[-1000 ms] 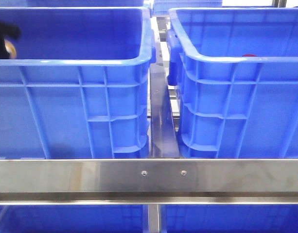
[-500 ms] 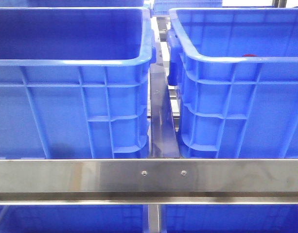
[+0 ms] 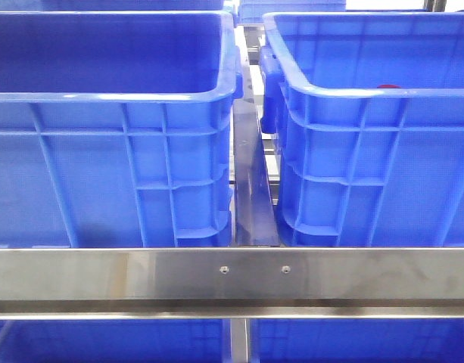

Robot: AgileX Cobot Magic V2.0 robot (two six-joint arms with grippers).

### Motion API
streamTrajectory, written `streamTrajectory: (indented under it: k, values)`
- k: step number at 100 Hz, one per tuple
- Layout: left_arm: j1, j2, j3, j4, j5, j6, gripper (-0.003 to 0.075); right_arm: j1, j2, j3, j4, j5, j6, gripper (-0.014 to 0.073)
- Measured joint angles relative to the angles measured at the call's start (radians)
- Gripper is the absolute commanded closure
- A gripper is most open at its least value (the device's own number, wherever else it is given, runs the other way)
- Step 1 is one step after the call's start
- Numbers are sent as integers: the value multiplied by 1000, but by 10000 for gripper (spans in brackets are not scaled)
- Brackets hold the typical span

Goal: Pick red and yellow buttons and place in box
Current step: 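Close the left gripper on the yellow-capped button and lift it, then pass the yellow button from the left gripper to the right gripper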

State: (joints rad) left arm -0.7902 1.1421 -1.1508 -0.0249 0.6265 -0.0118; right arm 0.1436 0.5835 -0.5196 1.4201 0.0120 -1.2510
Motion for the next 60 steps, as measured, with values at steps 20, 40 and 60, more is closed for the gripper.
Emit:
streamTrajectory:
  k: [20, 40, 60]
  values:
    - [-57, 0, 0, -1, -21, 0, 739, 0, 0, 0, 0, 44, 0, 573]
    - [-57, 0, 0, -1, -25, 0, 739, 0, 0, 0, -3, 118, 0, 229]
    - [-57, 0, 0, -1, -25, 0, 739, 0, 0, 0, 63, 201, 0, -1]
